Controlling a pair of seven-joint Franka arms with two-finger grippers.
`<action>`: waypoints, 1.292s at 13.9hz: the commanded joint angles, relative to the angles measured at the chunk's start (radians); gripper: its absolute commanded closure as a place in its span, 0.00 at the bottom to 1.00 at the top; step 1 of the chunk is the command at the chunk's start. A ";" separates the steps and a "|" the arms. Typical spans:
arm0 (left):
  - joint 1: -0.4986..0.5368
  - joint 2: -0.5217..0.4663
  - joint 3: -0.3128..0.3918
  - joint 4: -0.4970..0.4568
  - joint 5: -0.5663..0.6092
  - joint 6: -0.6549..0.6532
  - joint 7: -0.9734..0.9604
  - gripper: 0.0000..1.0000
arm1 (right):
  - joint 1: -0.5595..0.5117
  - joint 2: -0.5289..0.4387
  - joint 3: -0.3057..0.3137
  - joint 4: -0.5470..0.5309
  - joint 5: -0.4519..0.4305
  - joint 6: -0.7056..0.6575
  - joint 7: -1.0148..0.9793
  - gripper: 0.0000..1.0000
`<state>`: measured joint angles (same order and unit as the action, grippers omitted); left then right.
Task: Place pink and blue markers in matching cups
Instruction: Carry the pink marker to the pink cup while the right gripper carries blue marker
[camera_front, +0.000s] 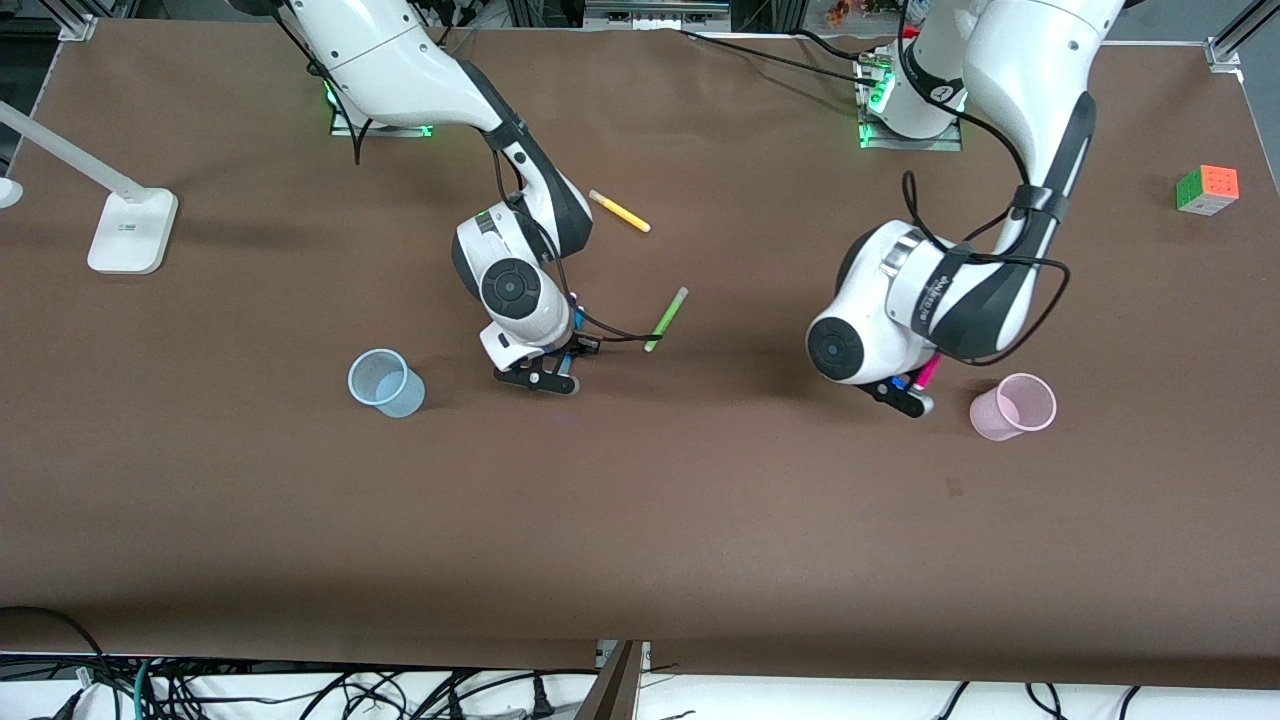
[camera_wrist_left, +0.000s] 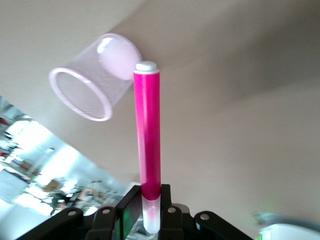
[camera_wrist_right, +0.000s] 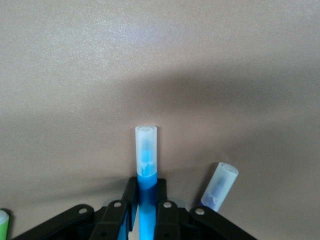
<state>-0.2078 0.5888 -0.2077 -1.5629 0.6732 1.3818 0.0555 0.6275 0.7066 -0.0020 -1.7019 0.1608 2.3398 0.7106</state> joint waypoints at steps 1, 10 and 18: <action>0.013 0.014 0.037 0.059 0.133 -0.030 0.229 1.00 | -0.006 -0.027 -0.001 -0.028 0.025 0.003 -0.028 1.00; 0.111 0.085 0.045 0.052 0.276 -0.024 0.322 1.00 | -0.210 -0.246 -0.007 0.021 0.167 -0.286 -0.134 1.00; 0.142 0.129 0.044 0.044 0.231 0.009 0.320 1.00 | -0.514 -0.219 -0.004 0.102 0.498 -0.556 -0.241 1.00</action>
<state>-0.0859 0.7048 -0.1594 -1.5345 0.9278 1.3838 0.3490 0.1826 0.4583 -0.0230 -1.6145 0.5766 1.8369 0.5085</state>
